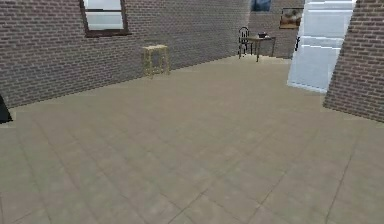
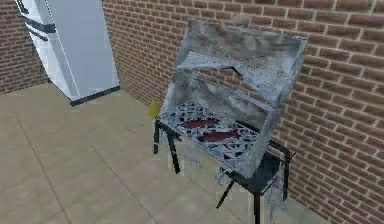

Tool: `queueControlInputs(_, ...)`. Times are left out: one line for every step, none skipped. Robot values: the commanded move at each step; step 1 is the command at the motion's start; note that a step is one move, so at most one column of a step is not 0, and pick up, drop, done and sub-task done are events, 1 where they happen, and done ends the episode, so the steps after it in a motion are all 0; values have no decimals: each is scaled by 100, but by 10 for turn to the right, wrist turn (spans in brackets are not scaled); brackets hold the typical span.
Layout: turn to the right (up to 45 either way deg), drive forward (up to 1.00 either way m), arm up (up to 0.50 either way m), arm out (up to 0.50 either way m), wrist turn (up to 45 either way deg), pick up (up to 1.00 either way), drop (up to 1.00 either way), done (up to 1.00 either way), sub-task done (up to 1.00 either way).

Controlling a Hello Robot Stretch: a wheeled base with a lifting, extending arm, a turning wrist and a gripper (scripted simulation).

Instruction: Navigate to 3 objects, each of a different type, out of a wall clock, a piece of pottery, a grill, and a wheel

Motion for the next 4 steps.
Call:
queueControlInputs(180,0,0,0,0,0,0,0,0)
queueControlInputs(0,100,0,0,0,0,0,0,0)
queueControlInputs(0,100,0,0,0,0,0,0,0)
queueControlInputs(0,100,0,0,0,0,0,0,0)
